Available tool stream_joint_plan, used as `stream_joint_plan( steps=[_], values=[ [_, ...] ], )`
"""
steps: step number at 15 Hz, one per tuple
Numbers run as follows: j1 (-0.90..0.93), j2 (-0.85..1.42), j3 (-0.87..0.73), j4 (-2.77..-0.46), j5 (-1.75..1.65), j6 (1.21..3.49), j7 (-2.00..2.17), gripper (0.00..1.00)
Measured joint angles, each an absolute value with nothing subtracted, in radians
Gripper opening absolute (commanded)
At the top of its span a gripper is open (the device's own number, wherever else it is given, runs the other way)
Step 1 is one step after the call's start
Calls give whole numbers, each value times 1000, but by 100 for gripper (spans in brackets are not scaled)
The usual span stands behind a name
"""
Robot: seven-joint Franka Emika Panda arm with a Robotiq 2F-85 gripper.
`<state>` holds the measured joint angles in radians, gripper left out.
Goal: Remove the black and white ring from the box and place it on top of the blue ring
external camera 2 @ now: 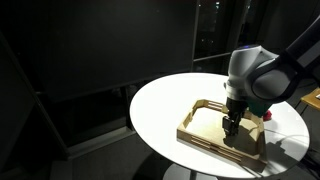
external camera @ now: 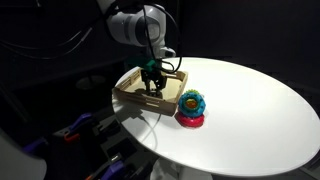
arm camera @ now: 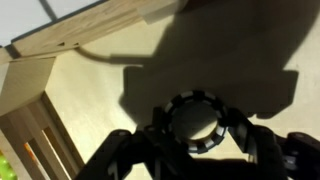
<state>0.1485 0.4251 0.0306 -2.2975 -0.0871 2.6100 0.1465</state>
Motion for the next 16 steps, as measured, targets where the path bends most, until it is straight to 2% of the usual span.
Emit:
stream_joint_plan(
  steps=[8,16],
  values=[
    [135,388,29,-2291,-74,2594,146,42],
    [91,323,-9,-2228,-71,2482,147,42]
  ],
)
